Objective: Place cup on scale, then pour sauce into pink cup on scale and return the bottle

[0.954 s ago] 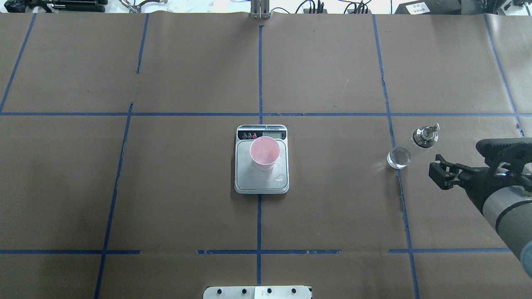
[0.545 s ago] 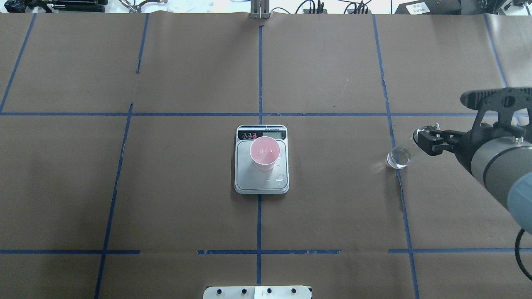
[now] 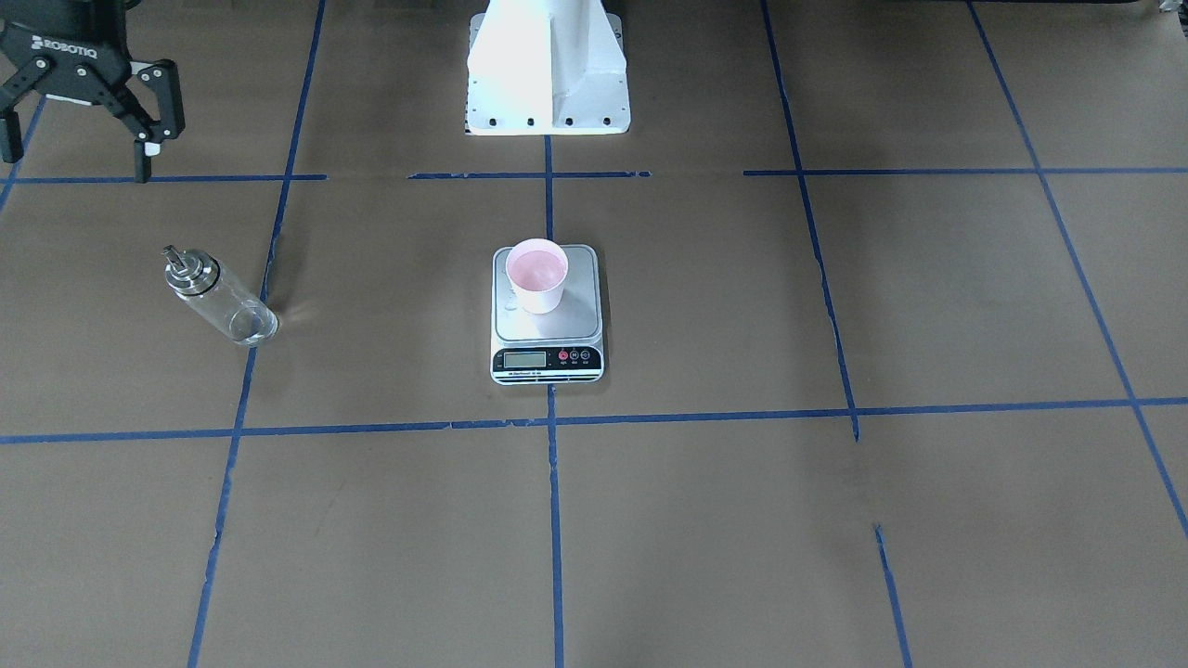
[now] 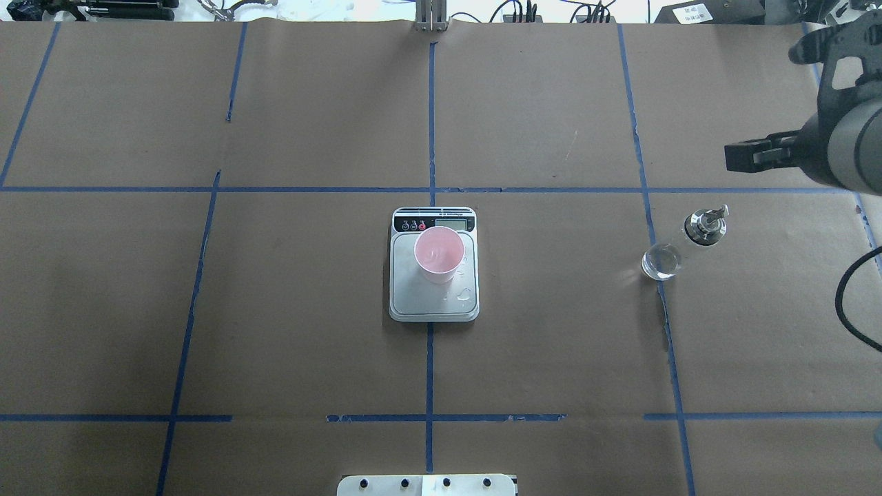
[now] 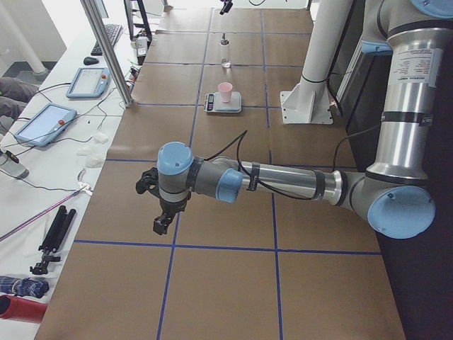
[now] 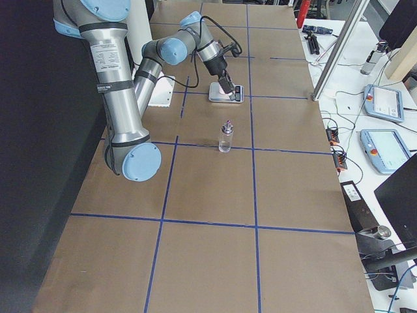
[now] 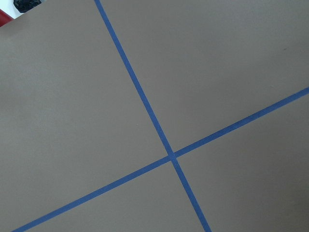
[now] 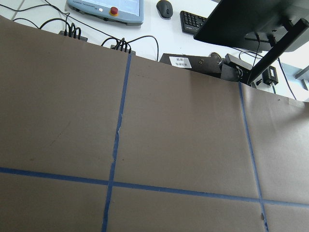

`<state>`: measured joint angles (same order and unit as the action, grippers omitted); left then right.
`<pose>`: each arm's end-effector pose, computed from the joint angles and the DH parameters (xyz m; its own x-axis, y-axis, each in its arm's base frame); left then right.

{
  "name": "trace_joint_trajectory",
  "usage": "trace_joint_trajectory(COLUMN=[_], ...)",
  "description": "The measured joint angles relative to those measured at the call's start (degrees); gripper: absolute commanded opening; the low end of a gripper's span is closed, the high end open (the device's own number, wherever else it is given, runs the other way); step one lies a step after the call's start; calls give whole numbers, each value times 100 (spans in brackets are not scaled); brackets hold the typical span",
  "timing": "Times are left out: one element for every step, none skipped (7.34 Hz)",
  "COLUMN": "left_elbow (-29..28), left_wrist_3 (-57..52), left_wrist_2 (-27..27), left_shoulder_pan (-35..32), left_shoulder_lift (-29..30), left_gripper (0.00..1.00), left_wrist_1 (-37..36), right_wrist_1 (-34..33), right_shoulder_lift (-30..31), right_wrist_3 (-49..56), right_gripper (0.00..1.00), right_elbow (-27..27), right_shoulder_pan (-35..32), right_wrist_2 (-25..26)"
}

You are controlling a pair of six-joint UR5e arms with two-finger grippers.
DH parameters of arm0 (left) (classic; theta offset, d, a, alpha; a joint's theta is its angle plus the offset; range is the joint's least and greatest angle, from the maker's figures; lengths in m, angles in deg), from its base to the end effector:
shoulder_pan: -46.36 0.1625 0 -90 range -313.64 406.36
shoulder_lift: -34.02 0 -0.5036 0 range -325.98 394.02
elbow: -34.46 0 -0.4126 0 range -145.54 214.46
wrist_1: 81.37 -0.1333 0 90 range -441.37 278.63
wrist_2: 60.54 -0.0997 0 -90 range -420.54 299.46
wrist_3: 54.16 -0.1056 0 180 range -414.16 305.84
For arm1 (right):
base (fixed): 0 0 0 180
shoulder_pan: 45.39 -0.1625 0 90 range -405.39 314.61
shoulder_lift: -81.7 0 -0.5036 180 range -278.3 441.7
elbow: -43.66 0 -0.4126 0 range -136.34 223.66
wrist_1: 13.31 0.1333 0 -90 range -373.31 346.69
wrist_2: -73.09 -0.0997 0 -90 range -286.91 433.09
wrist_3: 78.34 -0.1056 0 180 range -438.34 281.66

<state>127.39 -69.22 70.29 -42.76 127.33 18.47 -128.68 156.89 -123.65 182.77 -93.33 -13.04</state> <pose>-0.0557 -0.5581 0.6696 0.7241 0.4357 -0.5347 -0.2101 0.8777 0.4307 -0.1997 -0.4310 0.2990 0.9132 -0.0353 0.4059 -0.1782 0.8613 0.4758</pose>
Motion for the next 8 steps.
trace_joint_trajectory(left_elbow=[2,5,5,4,3,4,-4,-32], left_wrist_3=[0,-1,0,-3,-4,-7,-13,-21], left_wrist_2=[3,4,7,10,12,13,13,13], left_shoulder_pan=[0,0,0,0,0,0,0,0], left_shoulder_lift=[2,2,5,9,10,10,4,-8], left_gripper=[100,100,100,100,100,100,100,100], left_wrist_1=[0,0,0,0,-2,-6,-8,-8], right_wrist_1=[57,205,357,443,473,482,474,470], right_shoulder_lift=[-168,-263,-286,-272,-230,-173,-124,-7], right_wrist_3=[732,1472,2155,2879,3687,4514,5316,5914], right_gripper=[100,100,100,100,100,100,100,100], right_elbow=[-410,-903,-1408,-1928,-2462,-2970,-3414,-3712], right_shoulder_pan=[-682,-1360,-1969,-2524,-3035,-3461,-3785,-4029], right_wrist_2=[-749,-1575,-2395,-3155,-3790,-4255,-4514,-4622])
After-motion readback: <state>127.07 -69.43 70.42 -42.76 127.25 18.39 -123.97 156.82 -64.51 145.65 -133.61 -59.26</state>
